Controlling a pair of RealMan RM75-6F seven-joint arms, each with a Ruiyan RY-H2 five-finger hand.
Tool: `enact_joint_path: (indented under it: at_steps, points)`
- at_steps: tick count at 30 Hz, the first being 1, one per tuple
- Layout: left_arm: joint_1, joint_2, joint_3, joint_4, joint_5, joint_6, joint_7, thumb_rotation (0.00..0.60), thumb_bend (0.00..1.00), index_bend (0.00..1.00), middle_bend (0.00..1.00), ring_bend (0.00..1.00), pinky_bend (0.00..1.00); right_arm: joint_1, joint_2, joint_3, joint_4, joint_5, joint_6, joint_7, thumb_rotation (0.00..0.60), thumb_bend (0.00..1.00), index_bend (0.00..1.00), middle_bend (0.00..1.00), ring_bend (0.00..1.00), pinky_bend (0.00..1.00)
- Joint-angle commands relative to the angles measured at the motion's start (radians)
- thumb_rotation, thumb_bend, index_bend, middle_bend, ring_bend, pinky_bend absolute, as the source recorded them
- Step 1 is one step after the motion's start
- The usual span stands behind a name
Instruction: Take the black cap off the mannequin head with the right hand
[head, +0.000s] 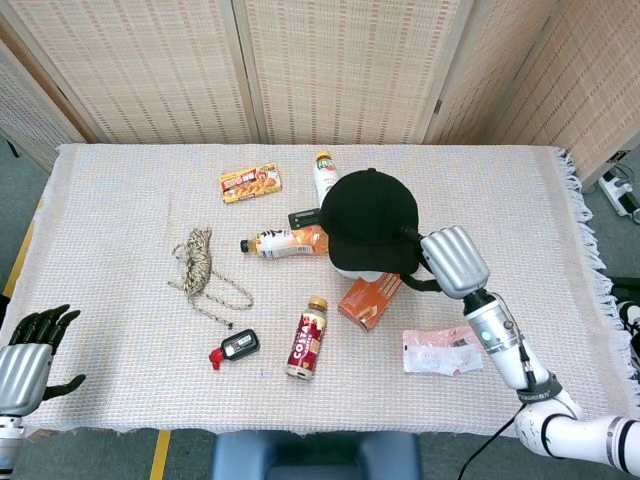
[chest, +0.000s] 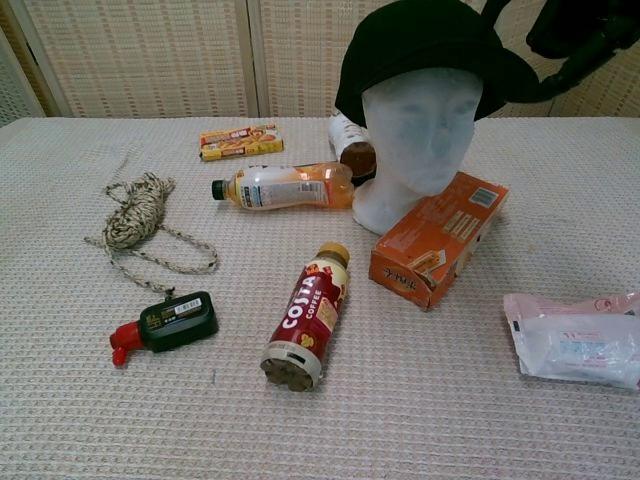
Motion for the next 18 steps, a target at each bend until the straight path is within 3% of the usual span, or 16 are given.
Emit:
enact_joint_path:
  at_steps: [1, 7, 15, 18]
  points:
    - [0.0, 0.001, 0.0, 0.001, -0.001, -0.002, -0.003, 0.6, 0.07, 0.18, 0.13, 0.14, 0.14, 0.017, -0.015, -0.006, 0.008, 0.017, -0.015, -0.015, 0.6, 0.26, 0.34, 0.91, 0.96, 1.0]
    - [-0.002, -0.001, 0.0, 0.004, 0.002, -0.006, -0.011, 0.6, 0.07, 0.18, 0.13, 0.14, 0.14, 0.043, -0.039, -0.012, 0.024, 0.043, -0.024, -0.024, 0.6, 0.45, 0.35, 0.91, 0.97, 1.0]
    - [-0.002, 0.0, 0.001, 0.008, 0.002, -0.009, -0.017, 0.6, 0.07, 0.18, 0.12, 0.14, 0.14, 0.048, -0.054, -0.013, 0.047, 0.054, 0.0, 0.013, 0.6, 0.78, 0.49, 0.93, 0.99, 1.0]
    - [-0.004, 0.0, 0.001, 0.007, 0.004, -0.01, -0.017, 0.6, 0.07, 0.18, 0.12, 0.14, 0.14, 0.045, -0.058, -0.003, 0.059, 0.054, 0.025, 0.036, 0.6, 0.86, 0.51, 0.93, 0.99, 1.0]
